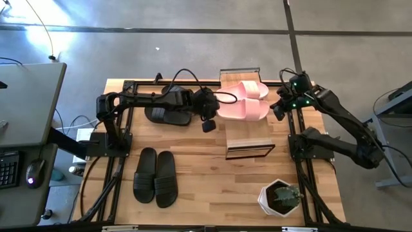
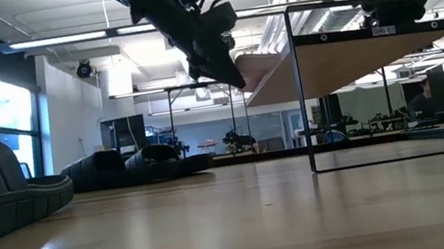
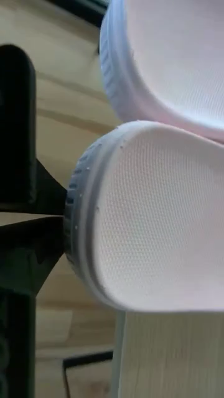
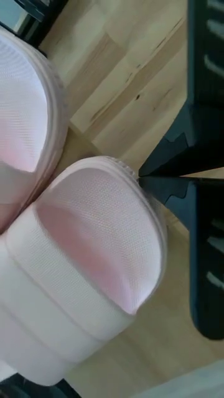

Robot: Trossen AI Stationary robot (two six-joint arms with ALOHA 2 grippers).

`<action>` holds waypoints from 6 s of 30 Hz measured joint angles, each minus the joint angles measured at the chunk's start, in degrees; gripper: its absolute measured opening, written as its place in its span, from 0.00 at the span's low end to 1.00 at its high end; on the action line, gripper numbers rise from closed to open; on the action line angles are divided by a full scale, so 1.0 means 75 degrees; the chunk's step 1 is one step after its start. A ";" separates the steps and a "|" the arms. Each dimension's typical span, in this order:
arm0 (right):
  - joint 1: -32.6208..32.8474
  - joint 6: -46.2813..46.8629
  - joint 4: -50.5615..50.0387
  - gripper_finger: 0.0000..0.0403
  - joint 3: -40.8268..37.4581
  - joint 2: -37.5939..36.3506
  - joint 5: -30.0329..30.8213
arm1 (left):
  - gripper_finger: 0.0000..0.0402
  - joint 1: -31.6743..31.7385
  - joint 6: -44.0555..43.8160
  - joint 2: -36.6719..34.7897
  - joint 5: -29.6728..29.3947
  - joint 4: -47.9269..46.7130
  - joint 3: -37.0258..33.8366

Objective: Pick and place slides into the shelf
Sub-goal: Put the pink slide on the shelf, then put the black slide under the shelf

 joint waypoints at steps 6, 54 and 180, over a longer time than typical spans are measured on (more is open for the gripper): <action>0.0000 0.0000 0.0010 0.00 0.0003 -0.0095 -0.0005 | 0.01 -0.0067 -0.0045 0.0000 0.0185 -0.0366 0.0006; 0.0003 -0.0092 -0.0419 0.00 0.0006 -0.0558 0.0017 | 0.01 -0.0058 -0.0575 -0.0233 0.0031 -0.0418 0.0239; 0.0005 -0.0183 -0.0439 0.00 0.0006 -0.1661 0.0143 | 0.01 -0.1987 -0.4381 -0.3057 -0.0295 -0.4014 -0.3332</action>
